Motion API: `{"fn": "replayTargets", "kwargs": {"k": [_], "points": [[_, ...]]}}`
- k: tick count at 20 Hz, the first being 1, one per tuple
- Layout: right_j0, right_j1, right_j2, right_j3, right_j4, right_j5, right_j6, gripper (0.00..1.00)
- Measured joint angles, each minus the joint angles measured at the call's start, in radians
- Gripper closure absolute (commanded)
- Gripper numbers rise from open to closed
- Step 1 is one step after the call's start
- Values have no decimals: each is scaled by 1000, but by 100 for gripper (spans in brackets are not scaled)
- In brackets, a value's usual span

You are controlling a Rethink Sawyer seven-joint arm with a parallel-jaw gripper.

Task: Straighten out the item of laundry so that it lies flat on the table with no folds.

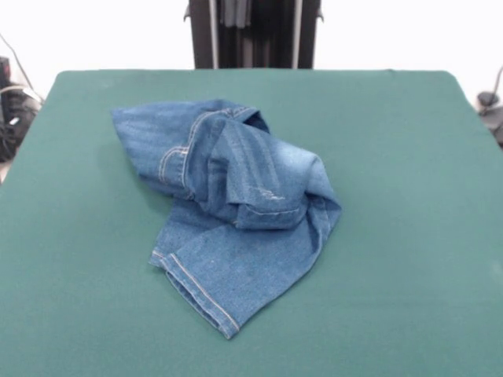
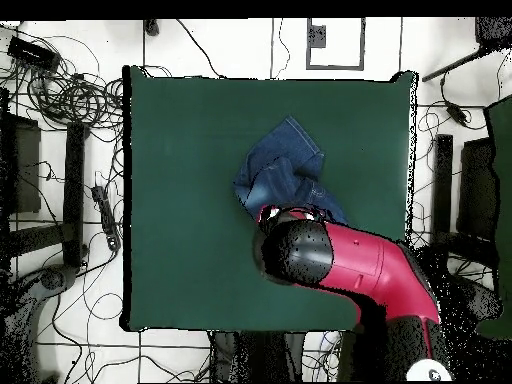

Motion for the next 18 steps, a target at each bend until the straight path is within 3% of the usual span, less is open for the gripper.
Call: {"fn": "replayTargets", "kwargs": {"k": [7,8,18], "points": [[-6,14,1,1,3,-10,0,100],[-8,17,2,1,3,-14,0,0],[-8,75,2,0,3,-50,0,0]]}}
